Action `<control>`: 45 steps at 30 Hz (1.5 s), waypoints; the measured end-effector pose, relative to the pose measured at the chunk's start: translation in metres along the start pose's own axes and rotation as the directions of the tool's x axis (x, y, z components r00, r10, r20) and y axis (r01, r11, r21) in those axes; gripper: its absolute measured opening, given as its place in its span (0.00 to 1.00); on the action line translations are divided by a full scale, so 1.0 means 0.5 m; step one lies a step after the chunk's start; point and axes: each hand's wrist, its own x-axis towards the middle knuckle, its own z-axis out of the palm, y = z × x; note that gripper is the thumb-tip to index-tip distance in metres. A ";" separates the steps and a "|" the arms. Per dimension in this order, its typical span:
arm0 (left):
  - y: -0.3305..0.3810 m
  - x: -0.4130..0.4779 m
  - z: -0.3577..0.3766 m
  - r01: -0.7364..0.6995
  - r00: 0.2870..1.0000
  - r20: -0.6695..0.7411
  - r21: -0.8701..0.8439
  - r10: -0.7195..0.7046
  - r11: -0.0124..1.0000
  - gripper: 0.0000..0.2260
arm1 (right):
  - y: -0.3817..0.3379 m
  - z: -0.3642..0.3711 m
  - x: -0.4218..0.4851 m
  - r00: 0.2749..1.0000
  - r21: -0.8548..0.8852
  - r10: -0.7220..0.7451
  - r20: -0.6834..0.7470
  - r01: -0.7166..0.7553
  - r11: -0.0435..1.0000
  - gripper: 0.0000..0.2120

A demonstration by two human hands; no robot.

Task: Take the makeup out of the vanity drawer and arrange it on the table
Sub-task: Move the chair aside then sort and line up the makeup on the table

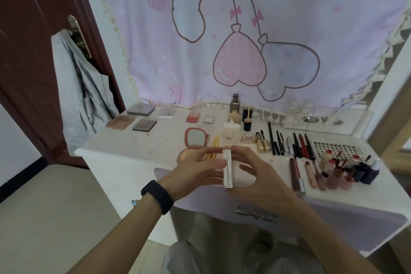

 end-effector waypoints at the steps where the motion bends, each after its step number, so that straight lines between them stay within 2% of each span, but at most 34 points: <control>1: -0.002 0.000 0.001 -0.040 0.999 -0.025 0.035 0.041 0.999 0.29 | 0.001 -0.002 0.000 1.000 -0.023 0.020 0.009 -0.020 1.000 0.37; 3: -0.005 -0.002 0.005 -0.117 0.986 -0.102 0.168 0.136 0.979 0.28 | 0.009 -0.009 0.000 0.994 -0.020 0.097 0.056 -0.096 0.995 0.42; 5: -0.008 -0.006 0.007 -0.192 0.960 -0.133 0.328 0.247 0.925 0.30 | 0.019 -0.015 0.005 0.967 0.168 0.238 0.086 -0.250 0.954 0.43; 7: -0.013 -0.009 0.008 -0.258 0.932 -0.121 0.438 0.341 0.861 0.30 | 0.026 -0.016 0.009 0.908 0.475 0.408 0.098 -0.403 0.782 0.34; 8: -0.017 -0.011 0.008 -0.282 0.920 -0.114 0.471 0.375 0.836 0.29 | 0.028 -0.016 0.011 0.874 0.573 0.469 0.124 -0.449 0.685 0.28; 10: -0.023 -0.012 0.011 -0.311 0.903 -0.092 0.534 0.420 0.786 0.30 | 0.030 -0.013 0.011 0.829 0.595 0.517 0.215 -0.531 0.604 0.25; 12: -0.031 -0.012 0.015 -0.337 0.886 -0.054 0.607 0.460 0.720 0.32 | 0.034 -0.009 0.012 0.817 0.543 0.511 0.268 -0.566 0.620 0.28; 15: -0.036 -0.013 0.018 -0.369 0.867 0.014 0.689 0.498 0.624 0.35 | 0.040 -0.010 0.020 0.852 0.519 0.472 0.225 -0.515 0.682 0.30; 17: -0.036 -0.013 0.018 -0.366 0.872 0.029 0.702 0.488 0.611 0.36 | 0.040 -0.010 0.022 0.873 0.517 0.454 0.181 -0.477 0.711 0.29; 19: -0.038 -0.014 0.015 -0.343 0.898 0.028 0.671 0.440 0.658 0.35 | 0.040 -0.008 0.022 0.893 0.502 0.419 0.161 -0.440 0.744 0.24; 22: -0.040 -0.015 0.011 -0.255 0.955 -0.004 0.494 0.296 0.831 0.33 | 0.034 -0.005 0.018 0.922 0.479 0.365 0.131 -0.381 0.791 0.20; 26: -0.036 -0.008 0.009 -0.149 0.979 -0.082 0.341 0.187 0.928 0.27 | 0.011 -0.003 0.013 0.945 0.395 0.312 0.099 -0.325 0.859 0.25; 29: -0.032 -0.003 0.012 -0.131 0.978 -0.116 0.321 0.176 0.938 0.25 | 0.003 -0.001 0.009 0.963 0.355 0.251 0.102 -0.271 0.895 0.24; 33: -0.037 0.001 0.010 -0.150 0.970 -0.135 0.324 0.202 0.934 0.30 | -0.008 -0.003 0.009 0.978 0.314 0.197 0.065 -0.207 0.927 0.25; 36: -0.036 0.005 0.009 -0.162 0.964 -0.150 0.318 0.218 0.934 0.32 | -0.007 -0.004 0.011 0.985 0.254 0.164 0.056 -0.173 0.951 0.21; 39: -0.034 0.007 0.010 -0.170 0.956 -0.179 0.310 0.233 0.936 0.31 | -0.005 -0.003 0.015 0.991 0.182 0.126 0.037 -0.131 0.975 0.18; 42: -0.034 0.006 0.008 -0.164 0.938 -0.236 0.339 0.253 0.926 0.30 | -0.008 0.001 0.018 0.994 0.126 0.104 0.024 -0.107 0.986 0.17; 45: -0.030 0.003 0.002 -0.168 0.932 -0.233 0.404 0.279 0.899 0.30 | -0.013 0.005 0.018 0.998 0.043 0.068 0.020 -0.068 0.997 0.18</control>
